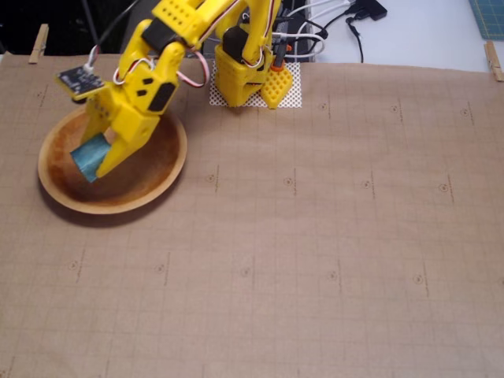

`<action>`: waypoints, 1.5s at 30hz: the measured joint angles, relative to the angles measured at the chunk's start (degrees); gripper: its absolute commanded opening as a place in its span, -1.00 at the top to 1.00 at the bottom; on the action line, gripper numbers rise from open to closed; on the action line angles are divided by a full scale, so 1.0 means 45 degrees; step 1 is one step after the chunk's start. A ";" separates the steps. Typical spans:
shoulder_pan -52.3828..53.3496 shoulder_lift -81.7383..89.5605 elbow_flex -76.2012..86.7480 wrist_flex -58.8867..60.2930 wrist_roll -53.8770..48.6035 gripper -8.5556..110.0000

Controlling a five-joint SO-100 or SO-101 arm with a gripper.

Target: Grasp a blue block and put it in the bowl.

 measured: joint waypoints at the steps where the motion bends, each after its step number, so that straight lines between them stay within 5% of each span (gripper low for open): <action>1: 0.0059 -0.0352 -0.0098 0.0000 -0.0059 0.91; 20: 0.1523 -0.2480 -0.0293 -0.1133 -0.0977 0.89; 45: 0.1230 -0.2480 -0.0293 -0.1133 -0.0977 0.18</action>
